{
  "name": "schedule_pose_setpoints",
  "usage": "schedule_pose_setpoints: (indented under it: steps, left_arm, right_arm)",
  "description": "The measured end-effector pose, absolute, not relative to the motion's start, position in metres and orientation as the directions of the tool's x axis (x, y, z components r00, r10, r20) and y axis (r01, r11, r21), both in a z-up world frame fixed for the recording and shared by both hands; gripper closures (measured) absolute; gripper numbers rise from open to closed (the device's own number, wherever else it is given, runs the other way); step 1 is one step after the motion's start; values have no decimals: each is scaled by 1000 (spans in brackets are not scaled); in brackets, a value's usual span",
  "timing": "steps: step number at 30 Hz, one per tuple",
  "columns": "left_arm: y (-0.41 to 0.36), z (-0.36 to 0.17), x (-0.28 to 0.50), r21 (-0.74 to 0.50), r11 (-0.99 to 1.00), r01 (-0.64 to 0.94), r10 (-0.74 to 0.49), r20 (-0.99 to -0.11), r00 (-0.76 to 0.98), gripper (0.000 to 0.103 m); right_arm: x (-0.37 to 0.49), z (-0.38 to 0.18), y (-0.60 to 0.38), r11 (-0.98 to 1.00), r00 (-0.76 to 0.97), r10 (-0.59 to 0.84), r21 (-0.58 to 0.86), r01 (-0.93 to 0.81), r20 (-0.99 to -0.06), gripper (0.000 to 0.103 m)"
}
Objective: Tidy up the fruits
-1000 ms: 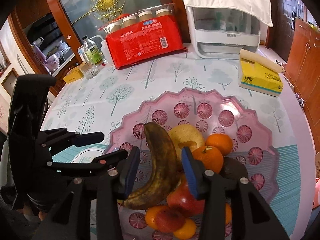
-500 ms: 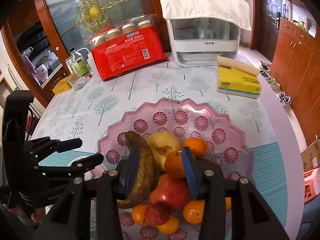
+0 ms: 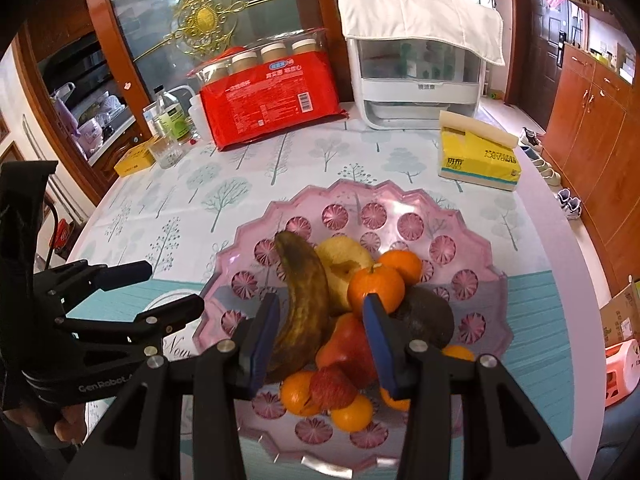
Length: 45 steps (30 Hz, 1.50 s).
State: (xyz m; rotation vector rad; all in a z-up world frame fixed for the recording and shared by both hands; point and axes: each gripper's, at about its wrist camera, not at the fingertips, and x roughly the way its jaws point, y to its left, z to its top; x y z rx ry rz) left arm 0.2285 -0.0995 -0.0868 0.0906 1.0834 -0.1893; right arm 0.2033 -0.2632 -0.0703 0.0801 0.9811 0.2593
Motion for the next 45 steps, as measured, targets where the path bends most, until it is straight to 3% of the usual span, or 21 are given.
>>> schedule_pose_setpoints:
  steps: [23, 33, 45]
  left_arm:
    - [-70, -50, 129, 18, 999, 40, -6, -854, 520, 12]
    - [-50, -13, 94, -2, 999, -47, 24, -834, 551, 11]
    - [-48, 10, 63, 26, 997, -70, 63, -803, 592, 7]
  right_arm:
    - [125, -61, -252, 965, 498, 255, 183, -190, -828, 59]
    - [91, -15, -236, 965, 550, 255, 169, -202, -795, 38]
    - [66, 9, -226, 979, 568, 199, 140, -147, -798, 36]
